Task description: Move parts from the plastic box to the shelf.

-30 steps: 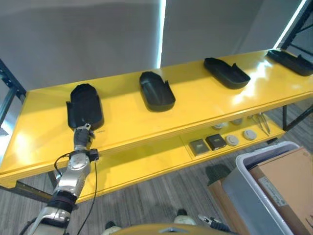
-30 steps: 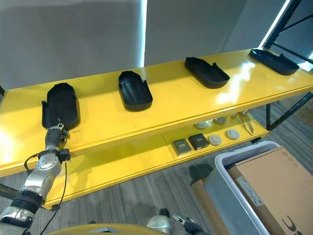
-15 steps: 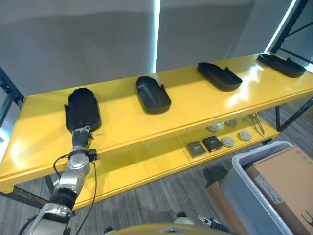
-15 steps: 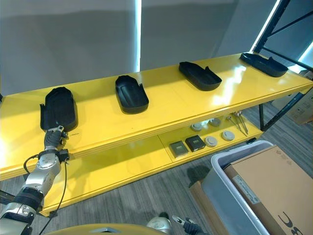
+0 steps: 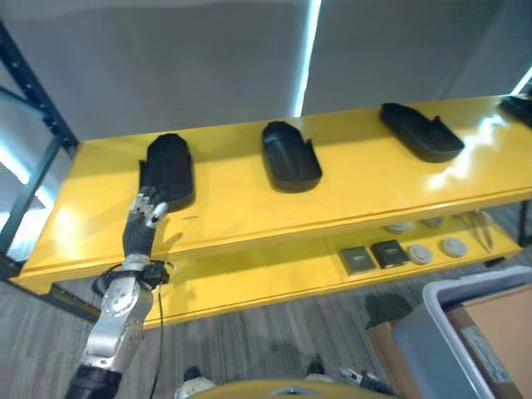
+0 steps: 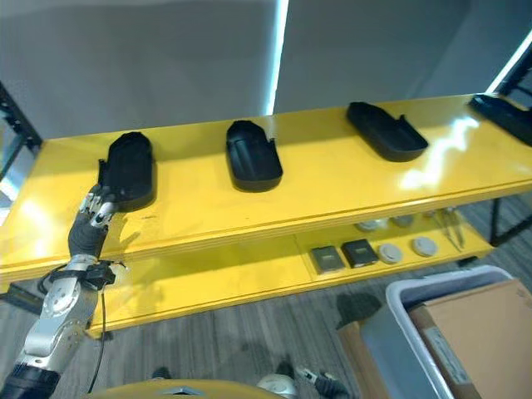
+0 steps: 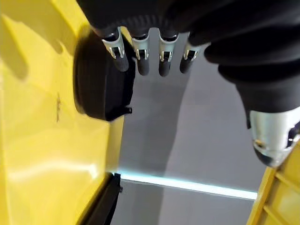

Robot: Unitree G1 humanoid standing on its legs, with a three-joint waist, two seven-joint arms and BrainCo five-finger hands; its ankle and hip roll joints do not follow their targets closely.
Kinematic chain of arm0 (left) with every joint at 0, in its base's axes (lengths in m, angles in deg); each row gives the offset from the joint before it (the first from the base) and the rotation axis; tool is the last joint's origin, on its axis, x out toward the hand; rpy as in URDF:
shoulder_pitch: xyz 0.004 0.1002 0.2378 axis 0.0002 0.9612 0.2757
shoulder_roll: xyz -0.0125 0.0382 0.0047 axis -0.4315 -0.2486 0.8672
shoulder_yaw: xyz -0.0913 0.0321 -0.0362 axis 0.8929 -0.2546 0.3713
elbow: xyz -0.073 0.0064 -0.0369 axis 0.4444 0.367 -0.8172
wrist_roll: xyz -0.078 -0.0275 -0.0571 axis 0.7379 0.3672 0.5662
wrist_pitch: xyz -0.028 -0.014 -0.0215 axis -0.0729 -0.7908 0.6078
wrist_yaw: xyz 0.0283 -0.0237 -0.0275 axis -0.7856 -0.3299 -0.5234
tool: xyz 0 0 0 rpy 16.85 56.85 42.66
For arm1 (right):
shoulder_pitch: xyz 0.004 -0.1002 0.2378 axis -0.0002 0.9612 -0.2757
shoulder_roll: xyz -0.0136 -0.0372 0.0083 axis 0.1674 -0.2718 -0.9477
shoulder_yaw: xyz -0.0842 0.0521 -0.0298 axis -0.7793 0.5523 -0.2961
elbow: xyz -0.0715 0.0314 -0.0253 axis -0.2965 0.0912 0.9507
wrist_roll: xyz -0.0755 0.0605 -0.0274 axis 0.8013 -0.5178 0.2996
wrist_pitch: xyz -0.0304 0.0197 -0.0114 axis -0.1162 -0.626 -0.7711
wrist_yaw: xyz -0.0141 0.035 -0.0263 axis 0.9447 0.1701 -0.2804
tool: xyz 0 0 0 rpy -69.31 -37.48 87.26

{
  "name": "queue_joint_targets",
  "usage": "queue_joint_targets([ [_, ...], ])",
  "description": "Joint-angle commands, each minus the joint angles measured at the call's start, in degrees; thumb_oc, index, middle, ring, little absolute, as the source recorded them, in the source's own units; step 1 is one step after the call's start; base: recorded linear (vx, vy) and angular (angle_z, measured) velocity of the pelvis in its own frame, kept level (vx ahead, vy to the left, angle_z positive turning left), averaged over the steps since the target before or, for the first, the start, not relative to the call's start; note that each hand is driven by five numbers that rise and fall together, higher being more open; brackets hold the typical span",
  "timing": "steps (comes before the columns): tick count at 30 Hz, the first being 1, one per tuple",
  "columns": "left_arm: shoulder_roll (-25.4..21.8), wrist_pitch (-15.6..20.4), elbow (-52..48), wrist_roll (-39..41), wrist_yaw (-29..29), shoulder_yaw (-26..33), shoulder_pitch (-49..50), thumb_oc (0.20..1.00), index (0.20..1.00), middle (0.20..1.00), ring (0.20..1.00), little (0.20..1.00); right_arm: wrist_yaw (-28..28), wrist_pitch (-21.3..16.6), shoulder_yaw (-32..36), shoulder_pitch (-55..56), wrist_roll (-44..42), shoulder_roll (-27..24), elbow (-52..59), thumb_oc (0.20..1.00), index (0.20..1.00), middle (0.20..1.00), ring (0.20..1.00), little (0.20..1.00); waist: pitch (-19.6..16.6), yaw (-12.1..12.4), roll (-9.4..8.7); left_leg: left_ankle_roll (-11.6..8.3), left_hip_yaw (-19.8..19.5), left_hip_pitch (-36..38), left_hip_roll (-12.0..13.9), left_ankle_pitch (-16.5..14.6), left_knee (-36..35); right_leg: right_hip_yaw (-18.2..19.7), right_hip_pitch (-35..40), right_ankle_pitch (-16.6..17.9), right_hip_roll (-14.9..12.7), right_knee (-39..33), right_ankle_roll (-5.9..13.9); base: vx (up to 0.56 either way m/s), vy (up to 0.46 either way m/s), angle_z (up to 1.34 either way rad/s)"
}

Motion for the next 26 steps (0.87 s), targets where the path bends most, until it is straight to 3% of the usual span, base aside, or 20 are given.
queue_joint_targets([
  [1, -0.93, -5.68, 2.61, 10.32, 11.23, 2.82, 1.17, 1.0, 1.0, 1.0, 1.0, 1.0, 0.9, -0.4, 0.99, -2.31, -2.28, 0.72, -0.54, 1.0, 1.0, 1.0, 1.0, 1.0, 1.53, 1.38, -1.28, 0.03, -1.14, -1.8, 3.27, -4.61, 6.9, -2.1, -0.72, -4.08, 0.21, 4.0, -2.85, -0.08, 0.054, 0.24],
  [4, -0.48, -6.69, 5.31, 13.67, 14.47, 2.51, 4.35, 1.0, 1.0, 1.0, 1.0, 1.0, 0.61, -0.15, 0.9, -2.75, -1.93, 0.28, -1.39, 1.0, 1.0, 1.0, 1.0, 1.0, 1.5, 2.1, -1.0, 0.13, -1.28, -1.93, 3.1, -4.43, 6.82, -2.64, -0.73, -3.78, -0.12, 3.94, -2.69, -0.06, 0.058, 0.1],
  [8, 0.81, -7.6, 17.12, 14.03, 12.77, 1.41, 6.06, 1.0, 1.0, 1.0, 1.0, 1.0, -0.1, -0.61, 0.37, -4.28, 0.29, 0.5, -6.66, 1.0, 1.0, 1.0, 1.0, 1.0, 1.25, 2.88, -0.86, 0.53, -1.2, -1.77, 2.4, -4.48, 6.41, -3.27, -0.8, -3.64, -0.81, 4.29, -2.32, -0.05, 0.068, 0.06],
  [10, 1.51, -8.38, 27.09, 10.17, 14.59, 0.47, 6.37, 1.0, 1.0, 1.0, 1.0, 1.0, -0.97, -1.35, 0.02, -5.75, 4.26, 0.43, -11.77, 1.0, 1.0, 1.0, 1.0, 1.0, 1.14, 3.27, -1.01, 0.8, -1.24, -1.75, 2.05, -4.59, 6.35, -3.45, -0.98, -3.6, -1.15, 4.66, -2.1, -0.05, 0.064, 0.01],
  [11, 3.14, -7.94, 38.44, 5.43, 15.93, -0.02, 6.74, 1.0, 1.0, 1.0, 1.0, 1.0, -1.43, -1.24, -0.46, -6.66, 7.93, 0.6, -16.11, 1.0, 1.0, 1.0, 1.0, 1.0, 1.26, 3.61, -1.07, 1.01, -1.32, -1.81, 1.79, -4.77, 6.48, -3.67, -1.11, -3.57, -1.54, 4.99, -1.82, -0.05, 0.06, 0.02],
  [14, 3.92, -7.37, 43.98, 0.48, 16.84, 0.03, 6.47, 1.0, 1.0, 1.0, 1.0, 1.0, -1.55, -1.21, -0.73, -7.03, 9.79, 0.77, -18.52, 1.0, 1.0, 1.0, 1.0, 1.0, 1.23, 3.71, -1.12, 1.11, -1.25, -1.76, 1.73, -4.85, 6.54, -3.83, -1.08, -3.55, -1.7, 5.07, -1.73, -0.01, 0.022, 0.04],
  [15, 5.39, -5.89, 52.63, -4.08, 16.19, -0.01, 5.78, 1.0, 1.0, 1.0, 1.0, 1.0, -2.42, -2.44, -0.52, -7.65, 12.35, 1.0, -23.02, 1.0, 1.0, 1.0, 1.0, 1.0, 1.16, 3.77, -1.1, 1.19, -1.43, -1.75, 1.64, -4.95, 6.6, -3.73, -1.09, -3.61, -1.78, 5.22, -1.67, 0.0, 0.02, 0.16],
  [16, 5.39, -5.88, 52.64, -4.08, 16.2, -0.01, 5.76, 1.0, 1.0, 1.0, 1.0, 1.0, -2.42, -2.45, -0.52, -7.66, 12.35, 1.0, -23.03, 1.0, 1.0, 1.0, 1.0, 1.0, 1.17, 3.77, -1.1, 1.19, -1.44, -1.75, 1.64, -4.96, 6.6, -3.73, -1.09, -3.61, -1.78, 5.23, -1.67, 0.0, 0.036, 0.16],
  [18, 6.42, -5.1, 62.71, -10.09, 16.24, 0.79, 4.42, 1.0, 1.0, 1.0, 1.0, 1.0, -3.35, -3.2, -0.38, -8.36, 14.88, 1.26, -26.88, 1.0, 1.0, 1.0, 1.0, 1.0, 0.98, 3.66, -1.19, 1.32, -1.64, -1.46, 1.4, -5.09, 6.46, -3.38, -0.94, -3.61, -1.84, 5.11, -1.57, 0.02, 0.026, 0.08],
  [26, 8.32, -1.86, 68.43, -12.04, 14.48, -1.09, 1.42, 1.0, 1.0, 1.0, 1.0, 1.0, -1.93, -4.52, -1.49, -9.38, 15.03, 2.73, -29.42, 1.0, 1.0, 1.0, 1.0, 1.0, 0.69, 2.99, -1.7, 1.67, -1.65, -0.59, 0.97, -5.7, 6.08, -2.2, -0.77, -3.64, -1.54, 4.77, -1.69, 0.0, 0.003, -0.01],
])
